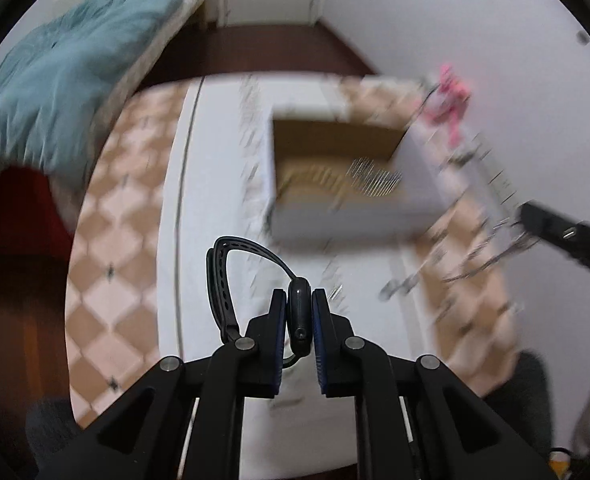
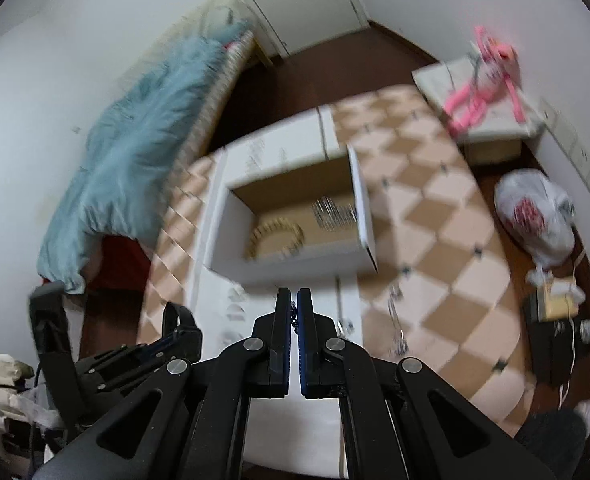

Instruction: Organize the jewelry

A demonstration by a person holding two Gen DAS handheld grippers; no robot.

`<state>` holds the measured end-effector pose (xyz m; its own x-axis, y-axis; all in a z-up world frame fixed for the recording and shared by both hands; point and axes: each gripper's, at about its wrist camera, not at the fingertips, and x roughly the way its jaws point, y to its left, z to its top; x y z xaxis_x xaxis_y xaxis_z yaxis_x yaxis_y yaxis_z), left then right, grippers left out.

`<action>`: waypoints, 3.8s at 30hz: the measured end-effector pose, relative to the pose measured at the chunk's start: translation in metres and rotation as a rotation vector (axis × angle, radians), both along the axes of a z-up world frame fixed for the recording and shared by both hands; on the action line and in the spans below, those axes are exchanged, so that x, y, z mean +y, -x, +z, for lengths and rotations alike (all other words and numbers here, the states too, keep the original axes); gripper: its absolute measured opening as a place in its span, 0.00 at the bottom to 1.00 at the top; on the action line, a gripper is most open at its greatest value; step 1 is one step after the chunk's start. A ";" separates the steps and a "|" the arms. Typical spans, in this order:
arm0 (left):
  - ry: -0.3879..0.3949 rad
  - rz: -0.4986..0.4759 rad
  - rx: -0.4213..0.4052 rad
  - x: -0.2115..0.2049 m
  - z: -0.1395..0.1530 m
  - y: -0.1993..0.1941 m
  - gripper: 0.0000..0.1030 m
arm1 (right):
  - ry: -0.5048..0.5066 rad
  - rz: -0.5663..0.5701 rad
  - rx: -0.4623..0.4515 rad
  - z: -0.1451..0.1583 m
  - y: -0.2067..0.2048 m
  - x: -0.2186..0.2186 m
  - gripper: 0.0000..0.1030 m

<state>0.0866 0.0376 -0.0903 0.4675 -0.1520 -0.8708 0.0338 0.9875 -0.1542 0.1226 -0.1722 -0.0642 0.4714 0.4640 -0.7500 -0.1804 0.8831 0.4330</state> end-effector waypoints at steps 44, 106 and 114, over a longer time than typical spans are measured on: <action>-0.196 0.138 0.045 0.019 -0.013 -0.122 0.93 | 0.497 0.009 0.157 -0.065 -0.112 0.039 0.97; -0.161 0.236 0.117 -0.001 -0.090 0.005 0.93 | 0.469 -0.130 0.085 -0.148 0.023 -0.007 0.07; -0.115 0.155 0.115 -0.032 -0.098 -0.017 0.86 | 0.418 -0.154 0.095 -0.147 0.021 -0.017 0.06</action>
<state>0.1035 0.0053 -0.1885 0.3742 0.0174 -0.9272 -0.1310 0.9908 -0.0343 0.1014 -0.1891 -0.2107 0.4312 0.0424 -0.9012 -0.0098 0.9991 0.0423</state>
